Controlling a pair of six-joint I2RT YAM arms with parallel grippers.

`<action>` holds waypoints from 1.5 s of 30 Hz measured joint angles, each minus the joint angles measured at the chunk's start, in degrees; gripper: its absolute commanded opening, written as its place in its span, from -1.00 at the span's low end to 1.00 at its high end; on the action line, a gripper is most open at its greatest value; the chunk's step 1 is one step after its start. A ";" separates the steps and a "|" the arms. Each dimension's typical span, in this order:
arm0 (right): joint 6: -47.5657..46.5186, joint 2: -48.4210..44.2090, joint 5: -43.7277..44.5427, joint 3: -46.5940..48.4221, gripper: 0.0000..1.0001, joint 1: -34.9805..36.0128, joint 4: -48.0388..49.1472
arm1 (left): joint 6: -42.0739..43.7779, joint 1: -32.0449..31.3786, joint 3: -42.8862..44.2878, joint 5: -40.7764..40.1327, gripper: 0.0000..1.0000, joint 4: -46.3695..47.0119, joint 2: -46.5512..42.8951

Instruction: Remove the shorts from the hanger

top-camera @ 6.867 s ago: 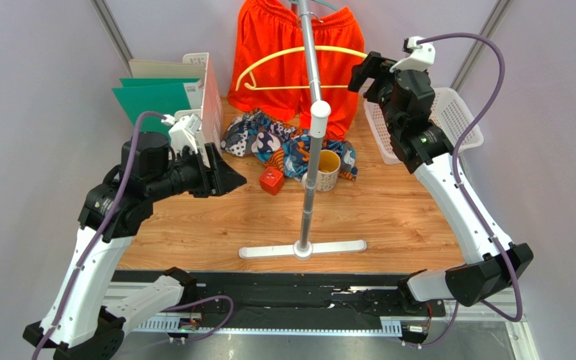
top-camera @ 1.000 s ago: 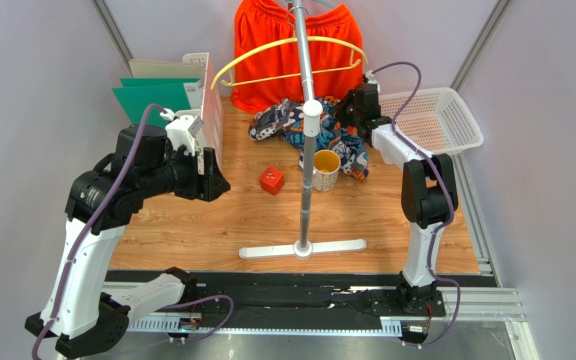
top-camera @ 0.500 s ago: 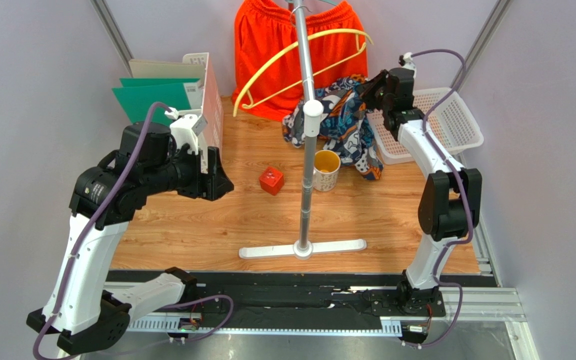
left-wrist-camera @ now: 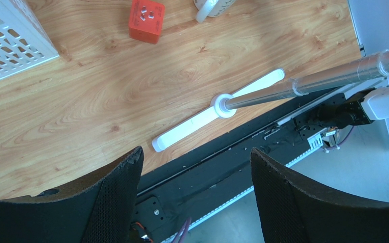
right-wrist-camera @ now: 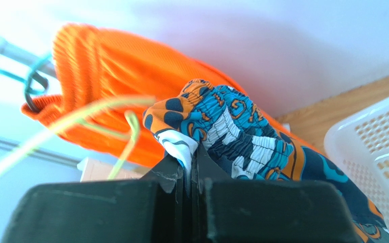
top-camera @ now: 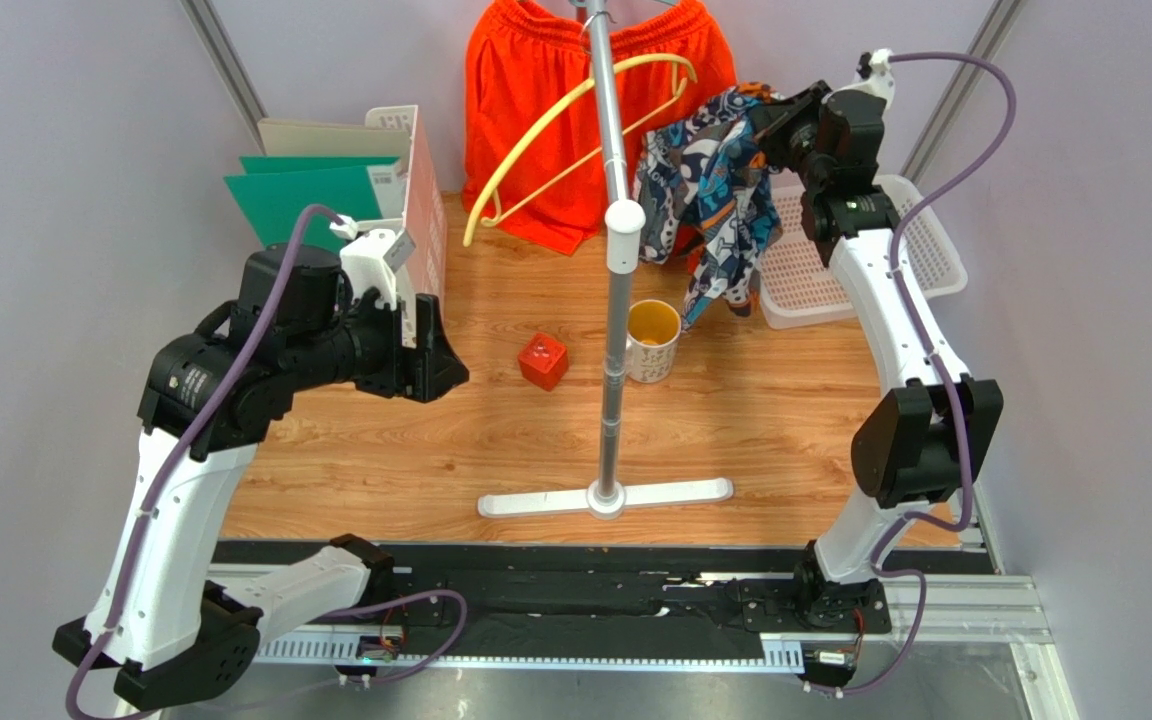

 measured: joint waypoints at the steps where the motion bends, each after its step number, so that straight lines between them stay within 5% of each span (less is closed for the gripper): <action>1: -0.11 -0.24 0.55 0.68 -1.00 -0.09 -0.37 | 0.00 0.00 0.00 0.00 0.63 0.00 -0.07; 16: -12.31 -1.92 11.23 13.22 -1.00 -5.18 -1.90 | 0.02 0.00 -0.31 -0.26 0.65 0.09 -2.01; 33: -31.76 2.51 -3.82 7.06 -1.00 -16.63 0.39 | 0.15 0.00 -0.39 -0.20 0.64 0.17 -1.84; 45: -29.51 12.68 -2.05 9.84 -1.00 -22.49 -1.77 | 0.24 0.00 -0.37 -0.35 0.64 -0.07 -0.52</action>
